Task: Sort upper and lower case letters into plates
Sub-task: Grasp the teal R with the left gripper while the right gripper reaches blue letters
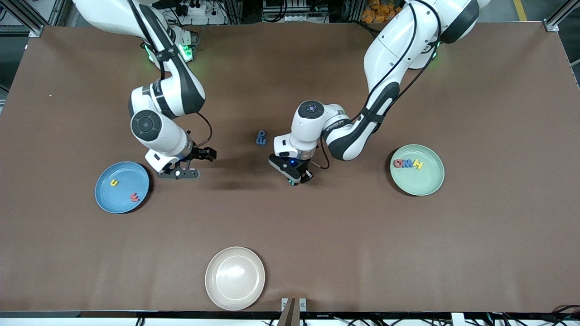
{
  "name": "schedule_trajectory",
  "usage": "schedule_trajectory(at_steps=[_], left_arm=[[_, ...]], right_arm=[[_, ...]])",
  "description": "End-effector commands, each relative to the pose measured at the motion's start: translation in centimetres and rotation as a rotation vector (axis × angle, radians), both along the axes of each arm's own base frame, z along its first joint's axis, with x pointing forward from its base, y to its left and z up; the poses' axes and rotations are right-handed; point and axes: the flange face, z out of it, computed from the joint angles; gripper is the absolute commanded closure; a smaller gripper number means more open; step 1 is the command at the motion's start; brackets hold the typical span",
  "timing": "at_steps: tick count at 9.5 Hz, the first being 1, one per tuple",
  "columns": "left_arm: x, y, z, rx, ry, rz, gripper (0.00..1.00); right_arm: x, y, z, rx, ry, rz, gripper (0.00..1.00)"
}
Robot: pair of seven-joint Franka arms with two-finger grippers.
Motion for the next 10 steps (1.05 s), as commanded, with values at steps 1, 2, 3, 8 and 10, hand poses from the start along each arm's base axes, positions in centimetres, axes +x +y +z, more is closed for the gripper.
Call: schedule_trajectory(at_steps=[1, 2, 3, 8, 10], left_arm=[[-0.7, 1.1, -0.6, 0.001, 0.057, 0.038, 0.98], [-0.1, 1.3, 0.5, -0.004, 0.088, 0.078, 0.98], [0.0, 1.2, 1.8, -0.006, 0.097, 0.092, 0.97], [4.1, 9.0, 7.5, 0.091, 0.191, 0.077, 0.98], [5.2, 15.2, 9.3, 0.081, 0.244, 0.067, 1.00]], right_arm=[[-2.2, 2.3, 0.1, 0.005, 0.001, -0.041, 0.00], [-2.8, 3.6, 0.2, 0.001, -0.001, -0.068, 0.00], [-3.1, 4.5, 0.2, 0.006, -0.017, -0.087, 0.00], [-6.8, 12.2, -2.8, 0.043, -0.043, -0.072, 0.00], [-8.2, 14.5, -5.3, 0.052, -0.037, -0.077, 0.00]])
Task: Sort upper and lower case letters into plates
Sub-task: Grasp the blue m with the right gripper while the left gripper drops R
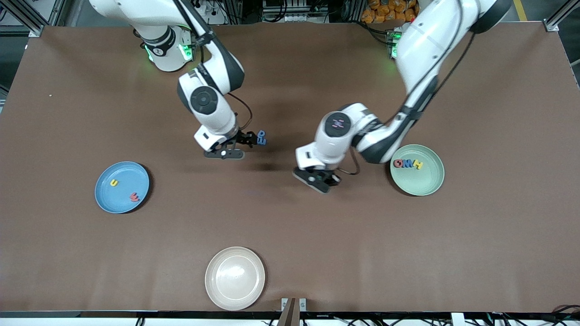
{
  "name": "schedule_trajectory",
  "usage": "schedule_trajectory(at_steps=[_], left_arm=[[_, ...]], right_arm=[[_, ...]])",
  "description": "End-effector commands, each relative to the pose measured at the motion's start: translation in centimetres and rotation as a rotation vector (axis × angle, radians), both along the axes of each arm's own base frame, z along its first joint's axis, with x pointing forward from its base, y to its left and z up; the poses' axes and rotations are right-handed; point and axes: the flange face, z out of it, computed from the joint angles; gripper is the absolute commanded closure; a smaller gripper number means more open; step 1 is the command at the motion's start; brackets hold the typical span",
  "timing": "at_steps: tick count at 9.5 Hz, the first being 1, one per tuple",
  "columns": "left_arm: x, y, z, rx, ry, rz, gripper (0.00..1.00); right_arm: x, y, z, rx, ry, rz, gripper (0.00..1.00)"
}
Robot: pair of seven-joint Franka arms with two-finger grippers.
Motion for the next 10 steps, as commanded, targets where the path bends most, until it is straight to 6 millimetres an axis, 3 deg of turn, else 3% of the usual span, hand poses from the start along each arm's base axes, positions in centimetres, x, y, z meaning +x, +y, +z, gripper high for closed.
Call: schedule_trajectory(at_steps=[1, 2, 3, 5, 6, 8, 9, 10], left_arm=[[-0.1, 8.6, 2.8, 0.032, 0.033, -0.003, 1.00], [0.5, 13.0, 2.5, 0.053, 0.062, -0.005, 1.00], [0.8, 17.0, 0.9, 0.082, 0.092, -0.027, 1.00], [1.7, 25.3, 1.0, 0.131, 0.098, -0.024, 1.00], [1.3, 28.2, 0.9, 0.123, 0.115, -0.012, 1.00], [0.9, 31.1, -0.2, 0.135, 0.143, -0.019, 0.85], [1.1, 31.2, -0.2, 0.134, 0.140, -0.019, 0.06], [1.5, 30.5, 1.5, 0.136, 0.108, -0.035, 0.00]], right_arm=[[-1.7, 2.2, -2.9, 0.016, 0.015, -0.038, 0.00], [-2.3, 3.1, -3.7, 0.015, 0.015, -0.055, 0.00], [-2.9, 3.6, -4.8, 0.013, 0.016, -0.052, 0.00], [-3.9, 4.3, -5.9, 0.009, 0.028, -0.026, 0.00], [-4.0, 4.6, -6.3, 0.016, 0.023, -0.025, 0.00], [-4.0, 4.8, -7.0, 0.019, 0.021, -0.027, 0.00], [-4.2, 5.0, -7.4, 0.021, 0.016, -0.029, 0.00], [-4.2, 5.0, -7.5, 0.020, 0.017, -0.029, 0.00]])
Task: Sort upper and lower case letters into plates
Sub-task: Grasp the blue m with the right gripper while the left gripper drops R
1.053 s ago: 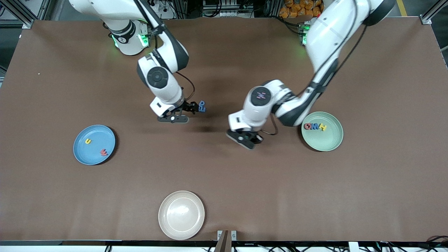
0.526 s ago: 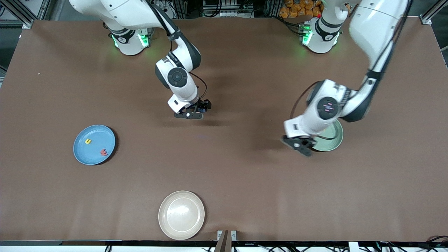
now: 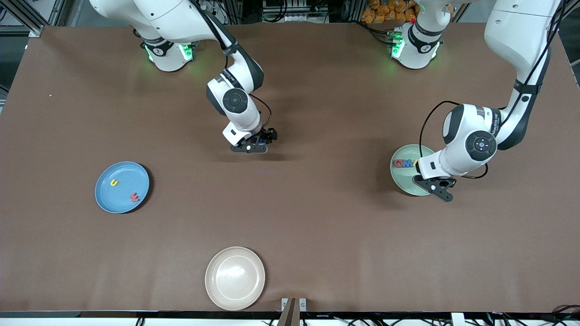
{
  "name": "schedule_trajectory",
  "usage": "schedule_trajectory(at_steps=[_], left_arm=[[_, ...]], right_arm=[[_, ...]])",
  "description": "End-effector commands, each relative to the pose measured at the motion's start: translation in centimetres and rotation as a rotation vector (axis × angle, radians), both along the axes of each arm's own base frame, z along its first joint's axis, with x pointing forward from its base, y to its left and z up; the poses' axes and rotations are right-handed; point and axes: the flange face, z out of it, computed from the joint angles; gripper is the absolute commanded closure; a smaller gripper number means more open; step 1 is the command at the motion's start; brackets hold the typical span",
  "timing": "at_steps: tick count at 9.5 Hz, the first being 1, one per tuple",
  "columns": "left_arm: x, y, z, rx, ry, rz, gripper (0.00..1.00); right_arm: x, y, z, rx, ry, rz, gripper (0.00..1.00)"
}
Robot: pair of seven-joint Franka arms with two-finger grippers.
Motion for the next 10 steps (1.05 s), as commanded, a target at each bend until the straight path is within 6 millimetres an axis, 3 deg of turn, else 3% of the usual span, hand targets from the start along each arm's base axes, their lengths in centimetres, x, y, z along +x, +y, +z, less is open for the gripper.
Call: schedule_trajectory(at_steps=[1, 4, 5, 6, 7, 9, 10], left_arm=[[0.2, -2.4, 5.9, -0.014, -0.091, -0.046, 0.00], [3.5, -2.3, 13.6, 0.012, -0.061, 0.039, 0.00], [4.2, -2.3, 15.9, 0.010, -0.097, 0.110, 0.00], [5.2, -2.4, 18.7, 0.001, -0.149, 0.180, 0.00], [6.0, -2.2, 21.1, -0.007, -0.173, 0.249, 0.00], [7.1, 1.5, 27.3, -0.032, -0.215, 0.405, 0.00], [7.0, 3.9, 29.4, -0.030, -0.236, 0.450, 0.00]], right_arm=[[-0.3, 0.5, -0.6, 0.005, 0.005, -0.030, 0.00], [-0.6, 0.8, -0.8, -0.002, 0.012, -0.060, 0.00], [-0.6, 0.8, -0.7, -0.001, 0.009, -0.058, 0.59], [-0.5, 0.8, -0.7, -0.001, 0.004, -0.055, 1.00], [-0.7, 0.9, -0.6, -0.002, 0.003, -0.049, 1.00], [-0.3, 0.9, 0.3, 0.003, -0.014, -0.047, 1.00], [0.6, 0.3, 1.8, 0.012, -0.034, -0.059, 1.00]])
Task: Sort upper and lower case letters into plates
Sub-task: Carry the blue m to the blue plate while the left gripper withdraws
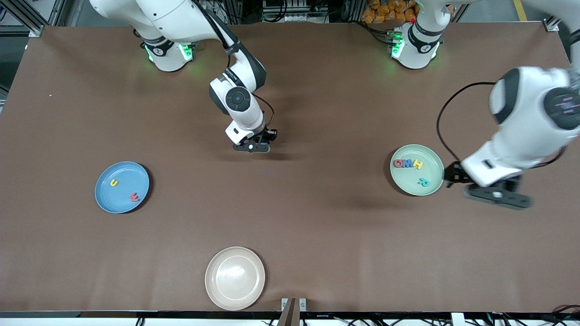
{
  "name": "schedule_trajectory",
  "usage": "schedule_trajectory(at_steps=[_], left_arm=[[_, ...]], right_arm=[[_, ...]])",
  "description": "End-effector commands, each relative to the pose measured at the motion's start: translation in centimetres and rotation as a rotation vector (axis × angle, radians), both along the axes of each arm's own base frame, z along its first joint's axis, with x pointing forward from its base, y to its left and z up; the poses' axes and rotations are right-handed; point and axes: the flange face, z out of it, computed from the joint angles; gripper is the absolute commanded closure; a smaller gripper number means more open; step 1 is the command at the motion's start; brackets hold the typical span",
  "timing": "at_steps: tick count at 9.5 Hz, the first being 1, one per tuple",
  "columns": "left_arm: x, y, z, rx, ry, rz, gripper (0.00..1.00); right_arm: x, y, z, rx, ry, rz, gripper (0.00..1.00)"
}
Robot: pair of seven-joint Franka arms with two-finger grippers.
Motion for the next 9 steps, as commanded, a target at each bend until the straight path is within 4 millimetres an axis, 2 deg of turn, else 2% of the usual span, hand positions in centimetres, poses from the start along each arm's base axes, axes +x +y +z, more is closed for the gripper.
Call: schedule_trajectory(at_steps=[1, 2, 3, 4, 5, 6, 8, 9], left_arm=[[-0.4, 2.8, 4.6, -0.026, -0.035, 0.071, 0.00], [-0.7, 2.9, 5.4, -0.029, -0.047, 0.080, 0.00], [-0.7, 3.1, 5.3, -0.020, -0.043, 0.066, 0.00], [-0.7, 3.6, 5.7, -0.029, -0.053, 0.072, 0.00], [-0.8, 2.1, 7.5, -0.055, -0.076, 0.060, 0.00], [-1.8, 3.5, 8.0, -0.085, -0.021, 0.103, 0.00], [-3.8, 2.0, 8.6, -0.115, 0.082, 0.152, 0.00], [-4.3, 2.3, 8.7, -0.135, 0.118, 0.171, 0.00]], right_arm=[[2.2, -1.8, 2.6, 0.000, -0.052, -0.026, 1.00], [4.5, -4.2, 4.2, -0.011, -0.095, -0.025, 1.00], [6.9, -7.6, 5.5, -0.029, -0.102, -0.017, 1.00], [9.4, -11.9, 6.8, -0.045, -0.091, 0.012, 1.00], [11.8, -17.3, 8.0, -0.072, -0.077, 0.025, 1.00], [13.9, -23.6, 8.3, -0.112, -0.056, 0.073, 1.00], [16.1, -36.3, 7.8, -0.189, -0.030, 0.170, 1.00], [16.5, -39.7, 7.6, -0.199, -0.022, 0.193, 1.00]])
